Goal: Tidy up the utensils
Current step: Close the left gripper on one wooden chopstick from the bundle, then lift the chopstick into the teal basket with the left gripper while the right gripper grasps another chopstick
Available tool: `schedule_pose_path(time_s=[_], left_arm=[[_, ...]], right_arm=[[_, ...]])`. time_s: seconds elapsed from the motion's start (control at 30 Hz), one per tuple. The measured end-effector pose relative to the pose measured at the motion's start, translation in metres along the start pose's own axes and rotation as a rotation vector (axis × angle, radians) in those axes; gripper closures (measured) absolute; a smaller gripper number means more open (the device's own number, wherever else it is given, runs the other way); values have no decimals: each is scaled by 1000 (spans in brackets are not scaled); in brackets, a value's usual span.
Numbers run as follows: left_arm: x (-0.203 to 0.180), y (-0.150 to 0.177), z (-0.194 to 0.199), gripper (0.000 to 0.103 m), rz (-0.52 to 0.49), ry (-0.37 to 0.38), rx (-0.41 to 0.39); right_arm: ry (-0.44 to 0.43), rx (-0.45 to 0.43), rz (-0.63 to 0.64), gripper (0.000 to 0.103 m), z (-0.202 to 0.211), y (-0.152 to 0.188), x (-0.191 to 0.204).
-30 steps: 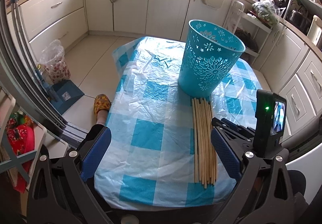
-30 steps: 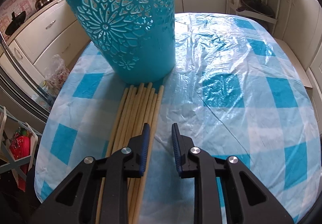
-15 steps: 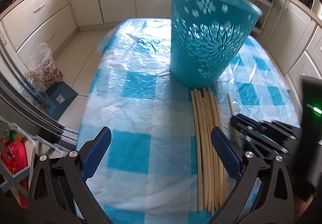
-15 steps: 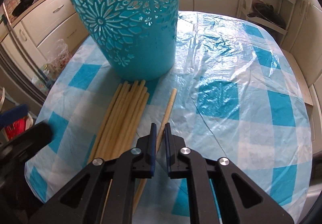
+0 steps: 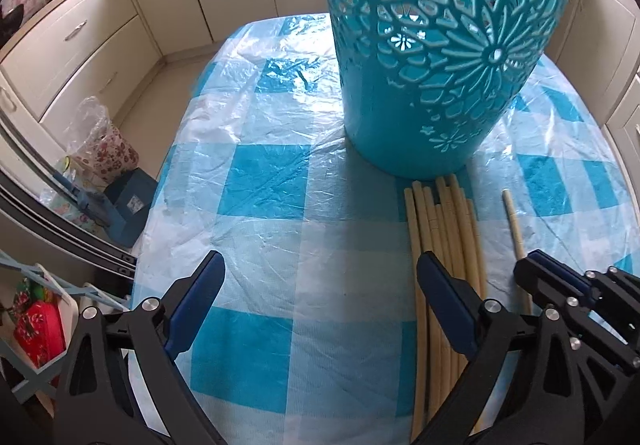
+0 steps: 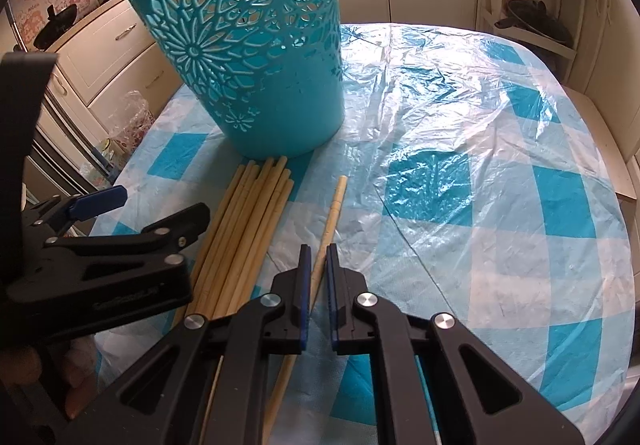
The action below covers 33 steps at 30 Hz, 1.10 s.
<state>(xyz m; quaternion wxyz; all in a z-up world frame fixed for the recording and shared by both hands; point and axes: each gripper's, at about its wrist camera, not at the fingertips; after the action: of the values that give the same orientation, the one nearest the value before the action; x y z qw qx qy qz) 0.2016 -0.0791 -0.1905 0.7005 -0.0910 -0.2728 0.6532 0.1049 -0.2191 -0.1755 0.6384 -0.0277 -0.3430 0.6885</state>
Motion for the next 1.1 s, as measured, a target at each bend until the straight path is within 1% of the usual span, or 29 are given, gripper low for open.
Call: schedule_pose_path(time_s=[0.13, 0.23, 0.33, 0.4, 0.47, 0.5, 0.53, 0.57, 0.6, 0.67, 0.77, 0.8, 0.83, 0.87, 0.9, 0.93, 0.97, 1.0, 1.03, 1.07, 1.1], left_arm=[[-3, -2, -1, 12, -6, 15, -14], [-8, -3, -6, 19, -32, 16, -5], [-9, -6, -8, 20, -27, 37, -8], [-8, -8, -9, 25, -29, 50, -6], [-10, -11, -9, 42, -29, 90, -7], [-11, -12, -8, 48, -38, 98, -13], [-17, -13, -4, 67, -64, 118, -24], [-21, -12, -1, 92, -80, 130, -28], [-25, -11, 2, 97, -98, 144, -25], [-30, -8, 5, 98, -119, 161, -21], [-19, -5, 9, 98, -84, 270, 51], [-10, -4, 16, 98, -59, 315, 63], [-1, -5, 29, 98, -35, 371, 58], [6, -5, 40, 98, -16, 416, 48], [18, -9, 61, 98, 14, 485, 15], [28, -14, 83, 98, 35, 528, -34], [35, -18, 98, 98, 47, 552, -74], [46, -28, 123, 98, 69, 585, -146], [52, -36, 140, 98, 84, 600, -197], [56, -44, 152, 98, 95, 604, -239], [62, -54, 170, 98, 112, 600, -316]], right_arm=[[-11, 0, -10, 95, 1, -1, -2], [-16, -2, -14, 95, 2, -1, -3], [-24, -4, -20, 95, 3, -1, -4], [-26, -6, -21, 95, 2, -1, -4], [-28, -6, -19, 95, 3, -1, -4], [-28, -6, -18, 95, 3, -1, -5], [-30, -6, -18, 95, 4, -1, -5], [-31, -6, -19, 95, 4, -1, -5], [-33, -7, -20, 95, 4, -2, -5], [-37, -7, -23, 95, 4, -2, -6], [-46, -10, -33, 95, 5, -2, -7], [-49, -10, -37, 95, 5, -2, -8], [-52, -11, -39, 95, 5, -2, -8], [-55, -12, -43, 95, 5, -3, -8], [-58, -12, -47, 95, 5, -3, -9], [-59, -13, -49, 95, 6, -3, -10], [-61, -14, -53, 95, 6, -3, -10], [-63, -15, -55, 95, 6, -4, -10], [-65, -16, -58, 95, 6, -4, -11], [-67, -16, -60, 95, 7, -4, -11], [-68, -17, -61, 95, 7, -3, -12]])
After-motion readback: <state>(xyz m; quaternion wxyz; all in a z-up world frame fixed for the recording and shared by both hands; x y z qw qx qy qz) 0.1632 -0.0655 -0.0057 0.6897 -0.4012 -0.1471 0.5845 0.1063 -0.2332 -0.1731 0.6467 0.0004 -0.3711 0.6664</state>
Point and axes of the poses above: each gripper's, at about its wrist camera, not at the fingertips, and z roughly against the way its jaws point, x to its left, y to its underside, and after that the axes turned 12 degrees about -y, right-handed
